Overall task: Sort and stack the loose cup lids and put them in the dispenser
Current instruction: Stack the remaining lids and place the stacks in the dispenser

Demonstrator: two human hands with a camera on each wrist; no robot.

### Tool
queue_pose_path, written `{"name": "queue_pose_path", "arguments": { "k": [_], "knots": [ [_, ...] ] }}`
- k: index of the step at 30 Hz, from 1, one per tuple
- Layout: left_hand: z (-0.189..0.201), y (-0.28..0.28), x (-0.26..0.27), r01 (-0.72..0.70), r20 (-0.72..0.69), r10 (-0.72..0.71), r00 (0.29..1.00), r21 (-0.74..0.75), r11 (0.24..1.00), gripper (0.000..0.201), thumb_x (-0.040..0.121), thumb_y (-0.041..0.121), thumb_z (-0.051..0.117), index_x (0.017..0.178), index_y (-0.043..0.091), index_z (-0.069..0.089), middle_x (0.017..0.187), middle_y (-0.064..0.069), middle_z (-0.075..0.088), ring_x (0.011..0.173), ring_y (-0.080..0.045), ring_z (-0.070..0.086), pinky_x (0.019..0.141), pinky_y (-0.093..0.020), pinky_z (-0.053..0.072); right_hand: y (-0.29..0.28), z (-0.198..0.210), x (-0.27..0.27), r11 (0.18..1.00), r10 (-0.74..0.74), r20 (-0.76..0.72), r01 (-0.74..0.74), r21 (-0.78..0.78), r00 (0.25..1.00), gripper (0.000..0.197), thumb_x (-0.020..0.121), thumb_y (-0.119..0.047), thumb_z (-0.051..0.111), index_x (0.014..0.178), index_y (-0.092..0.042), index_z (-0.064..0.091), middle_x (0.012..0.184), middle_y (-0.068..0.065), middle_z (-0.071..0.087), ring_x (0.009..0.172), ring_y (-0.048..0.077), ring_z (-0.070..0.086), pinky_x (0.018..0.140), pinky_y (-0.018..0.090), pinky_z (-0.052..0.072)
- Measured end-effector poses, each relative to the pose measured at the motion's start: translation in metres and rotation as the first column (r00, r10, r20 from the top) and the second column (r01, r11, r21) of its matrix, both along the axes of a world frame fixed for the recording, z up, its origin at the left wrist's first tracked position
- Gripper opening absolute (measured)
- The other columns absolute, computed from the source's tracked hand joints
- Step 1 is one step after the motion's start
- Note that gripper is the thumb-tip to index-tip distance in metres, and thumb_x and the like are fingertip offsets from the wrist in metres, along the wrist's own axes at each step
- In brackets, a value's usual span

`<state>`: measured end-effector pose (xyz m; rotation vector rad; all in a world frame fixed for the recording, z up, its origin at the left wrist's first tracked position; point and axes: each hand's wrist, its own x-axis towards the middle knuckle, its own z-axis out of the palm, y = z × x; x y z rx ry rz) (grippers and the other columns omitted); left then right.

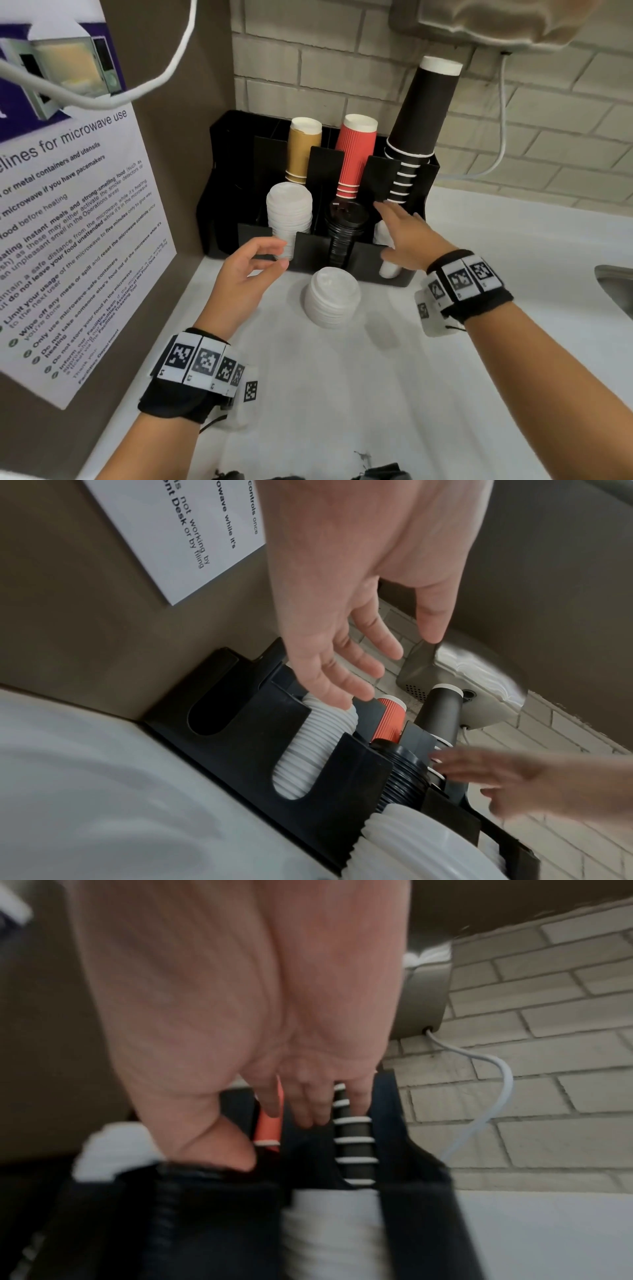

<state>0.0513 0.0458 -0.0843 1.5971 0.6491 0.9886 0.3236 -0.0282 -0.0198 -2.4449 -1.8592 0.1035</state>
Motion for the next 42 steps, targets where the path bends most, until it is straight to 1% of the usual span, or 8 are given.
{"name": "queue_pose_path", "arguments": {
  "k": [2,4,9,17,22,25,30,42],
  "knots": [
    [-0.001,0.000,0.001,0.001,-0.006,-0.001,1.000,-0.010,1.000,0.025,0.090,0.012,0.066,0.104,0.033,0.065,0.106,0.010,0.065,0.087,-0.002,0.064,0.082,-0.021,0.046,-0.008,-0.002,-0.019,0.965,0.108,-0.151,-0.067,0.253,0.983,0.063,0.080,-0.013,0.067,0.139,-0.010,0.043,0.134,0.014,0.046,0.120,0.031,0.049,0.102,0.042,0.040],
    [-0.003,0.000,0.001,0.002,-0.011,-0.002,1.000,-0.017,1.000,0.025,0.090,0.013,0.065,0.104,0.033,0.065,0.106,0.010,0.065,0.086,-0.002,0.064,0.081,-0.022,0.046,-0.012,-0.012,-0.039,0.972,0.168,-0.251,-0.117,0.205,0.953,0.051,0.082,-0.022,0.071,0.129,-0.014,0.053,0.121,0.010,0.053,0.111,0.026,0.053,0.095,0.031,0.042],
    [-0.004,-0.002,0.003,0.011,-0.012,-0.012,1.000,-0.023,1.000,0.024,0.090,0.012,0.065,0.107,0.029,0.065,0.105,0.008,0.066,0.085,-0.003,0.064,0.083,-0.023,0.047,-0.008,-0.049,-0.064,0.985,0.112,-0.294,-0.145,-0.093,0.949,0.083,0.073,-0.048,0.076,0.142,-0.033,0.034,0.135,0.003,0.039,0.119,0.023,0.044,0.100,0.032,0.040],
    [-0.005,-0.003,0.000,0.009,-0.012,-0.010,1.000,-0.049,0.999,0.024,0.082,0.026,0.069,0.105,0.032,0.065,0.100,0.014,0.067,0.086,-0.005,0.064,0.083,-0.024,0.048,0.007,-0.066,-0.068,0.989,0.063,-0.297,-0.099,-0.108,0.953,0.086,0.068,-0.043,0.079,0.141,-0.029,0.035,0.122,0.003,0.037,0.109,0.027,0.050,0.088,0.033,0.045],
    [-0.004,-0.005,0.003,0.001,-0.022,-0.002,1.000,-0.043,0.999,0.027,0.088,0.013,0.068,0.106,0.033,0.063,0.104,0.011,0.065,0.087,-0.002,0.064,0.083,-0.025,0.046,0.001,-0.054,-0.064,0.997,0.063,-0.389,-0.040,0.066,0.919,0.075,0.068,-0.035,0.079,0.134,-0.028,0.043,0.117,0.000,0.039,0.110,0.024,0.049,0.093,0.032,0.044],
    [-0.001,-0.014,0.010,0.075,-0.055,-0.079,0.995,-0.073,0.995,0.053,0.074,0.032,0.076,0.123,0.036,0.056,0.121,0.010,0.059,0.103,-0.004,0.062,0.084,-0.019,0.048,-0.011,-0.038,-0.068,0.969,0.125,-0.614,0.037,0.244,0.780,0.067,0.070,-0.035,0.080,0.129,-0.034,0.048,0.120,-0.002,0.048,0.113,0.018,0.051,0.094,0.028,0.042],
    [0.004,-0.033,0.028,0.255,0.074,-0.247,0.966,-0.112,0.961,0.094,0.064,0.029,0.082,0.144,0.042,0.034,0.140,0.014,0.047,0.121,-0.004,0.056,0.086,-0.019,0.052,-0.034,-0.020,-0.096,0.947,0.263,-0.910,0.093,0.307,0.322,0.058,0.071,-0.043,0.075,0.124,-0.043,0.052,0.120,0.000,0.059,0.104,0.018,0.065,0.085,0.031,0.054],
    [0.011,-0.037,0.031,0.324,0.078,-0.318,0.945,-0.081,0.942,0.099,0.056,0.021,0.088,0.137,0.048,0.040,0.141,0.016,0.046,0.120,-0.004,0.057,0.082,-0.024,0.055,-0.055,-0.014,-0.092,0.924,0.280,-0.908,0.167,0.343,0.312,0.062,0.070,-0.024,0.081,0.126,-0.034,0.056,0.117,0.006,0.065,0.107,0.024,0.064,0.093,0.043,0.053]
  ]
}}
